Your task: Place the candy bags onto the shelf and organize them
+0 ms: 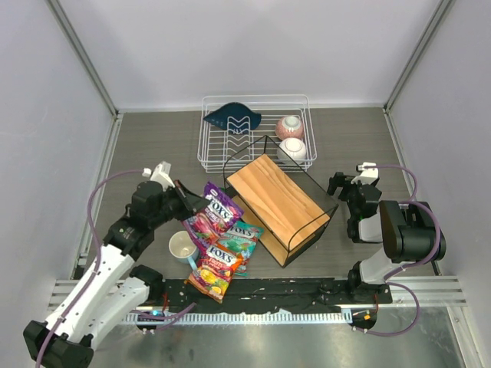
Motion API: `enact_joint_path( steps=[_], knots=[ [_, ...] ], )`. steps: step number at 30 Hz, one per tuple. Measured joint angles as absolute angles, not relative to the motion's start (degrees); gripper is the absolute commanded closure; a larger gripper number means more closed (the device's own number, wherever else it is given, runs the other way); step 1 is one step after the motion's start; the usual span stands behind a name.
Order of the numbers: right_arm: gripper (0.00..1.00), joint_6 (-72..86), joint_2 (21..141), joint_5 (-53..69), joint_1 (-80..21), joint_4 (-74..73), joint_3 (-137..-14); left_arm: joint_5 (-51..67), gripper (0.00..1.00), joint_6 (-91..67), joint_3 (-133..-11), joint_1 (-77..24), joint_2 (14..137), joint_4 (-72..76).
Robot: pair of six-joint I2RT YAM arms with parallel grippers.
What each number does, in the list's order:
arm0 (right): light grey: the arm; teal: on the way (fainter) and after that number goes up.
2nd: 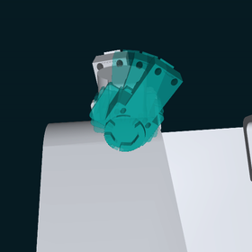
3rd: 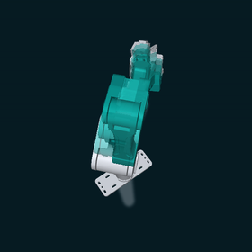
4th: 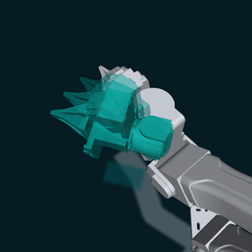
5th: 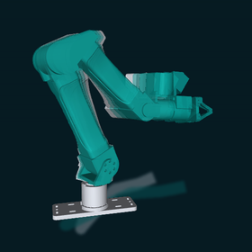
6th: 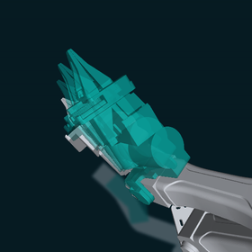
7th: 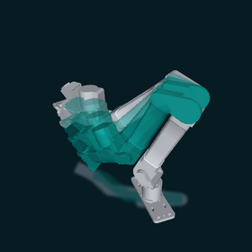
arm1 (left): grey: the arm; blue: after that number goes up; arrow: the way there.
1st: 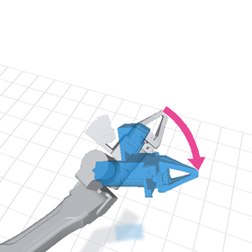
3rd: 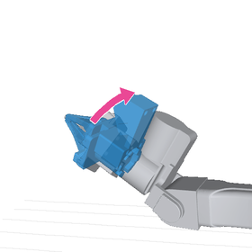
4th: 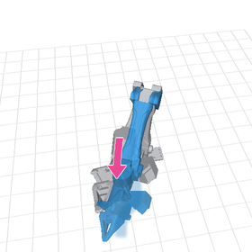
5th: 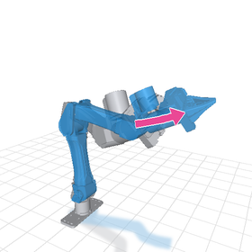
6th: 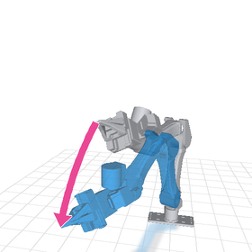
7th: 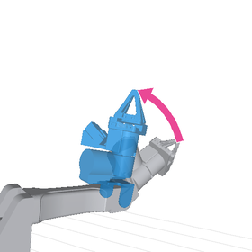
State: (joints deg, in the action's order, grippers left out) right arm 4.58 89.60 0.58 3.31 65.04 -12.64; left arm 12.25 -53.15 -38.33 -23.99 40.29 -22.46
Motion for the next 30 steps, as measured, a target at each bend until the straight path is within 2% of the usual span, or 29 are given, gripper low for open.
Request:
enact_joint_path(
  steps=[4, 14, 29, 30],
  knots=[
    [0.0, 4.58, 89.6, 0.58, 3.31, 65.04, -12.64, 9.13, 1.0, -55.37, -34.96, -26.96, 40.4, -21.41],
    [0.0, 4.58, 89.6, 0.58, 3.2, 65.04, -12.64, 0.38, 1.0, -58.33, -34.28, -39.33, 51.11, -14.9],
    [0.0, 4.58, 89.6, 0.58, 3.2, 65.04, -12.64, -3.4, 0.99, -62.0, -34.09, -41.76, 59.7, -5.43],
    [0.0, 4.58, 89.6, 0.58, 3.2, 65.04, -12.64, -3.4, 0.95, -62.26, -34.02, -41.93, 60.66, -4.34]
  ],
)
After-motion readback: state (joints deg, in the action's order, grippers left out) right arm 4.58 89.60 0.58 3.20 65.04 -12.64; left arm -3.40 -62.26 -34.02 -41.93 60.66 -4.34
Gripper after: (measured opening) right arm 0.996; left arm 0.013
